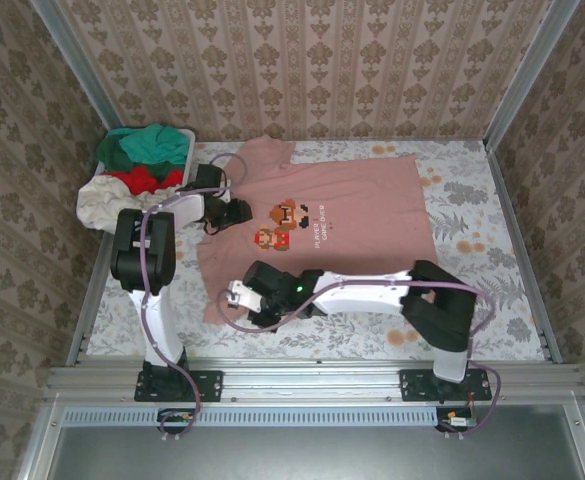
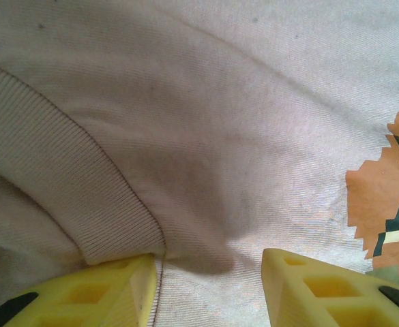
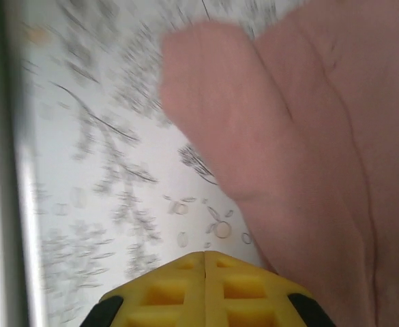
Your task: Fold and stack the t-shirts
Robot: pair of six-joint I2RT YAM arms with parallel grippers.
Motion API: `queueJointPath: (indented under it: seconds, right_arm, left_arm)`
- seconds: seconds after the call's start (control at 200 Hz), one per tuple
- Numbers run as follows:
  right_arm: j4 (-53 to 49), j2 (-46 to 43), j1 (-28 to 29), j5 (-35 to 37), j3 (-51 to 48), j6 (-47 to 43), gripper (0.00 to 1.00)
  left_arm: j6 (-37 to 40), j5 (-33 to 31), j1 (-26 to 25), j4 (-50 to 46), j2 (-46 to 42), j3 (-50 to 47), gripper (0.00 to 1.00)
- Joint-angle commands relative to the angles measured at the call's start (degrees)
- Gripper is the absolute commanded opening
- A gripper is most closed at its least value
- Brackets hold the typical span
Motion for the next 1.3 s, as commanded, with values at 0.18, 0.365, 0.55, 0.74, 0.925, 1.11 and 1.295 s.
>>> queueJointPath:
  seconds: [0.18,0.365,0.55,0.74,0.925,1.11,1.295]
  right_arm:
    - [-4.88,3.71,-0.44,-1.97,0.23,1.60,0.15]
    - [-7.56,11.29,-4.29,-3.16,7.03,1.54,0.28]
    - [-8.32,14.91,-6.55,-4.49,10.89,-0.23,0.38]
    - [-9.81,18.75,-7.86,-6.82,13.64,-0.66,0.40]
    - [-10.63,21.50,-8.56,-6.41,16.05,-0.56,0.44]
    - [-11.57,24.72,-9.05,-8.18,17.99,-0.61,0.39]
    - [-9.10,23.77,-8.88,-6.27,15.06,-1.26,0.14]
  left_arm:
    - [1.40,-1.27,1.09,-4.59,4.03,0.33,0.47]
    - [2.12,-0.99,1.14,-4.95,5.18,2.00,0.47]
    - [3.10,-0.40,1.22,-8.12,9.19,8.54,0.47]
    - [3.03,0.42,1.19,-7.95,10.18,9.57,0.46]
    - [3.05,0.96,1.20,-7.45,10.26,8.97,0.46]
    - [3.25,2.43,1.44,-7.17,10.45,8.86,0.45]
    - [3.21,3.09,2.40,-6.82,10.18,8.34,0.45]
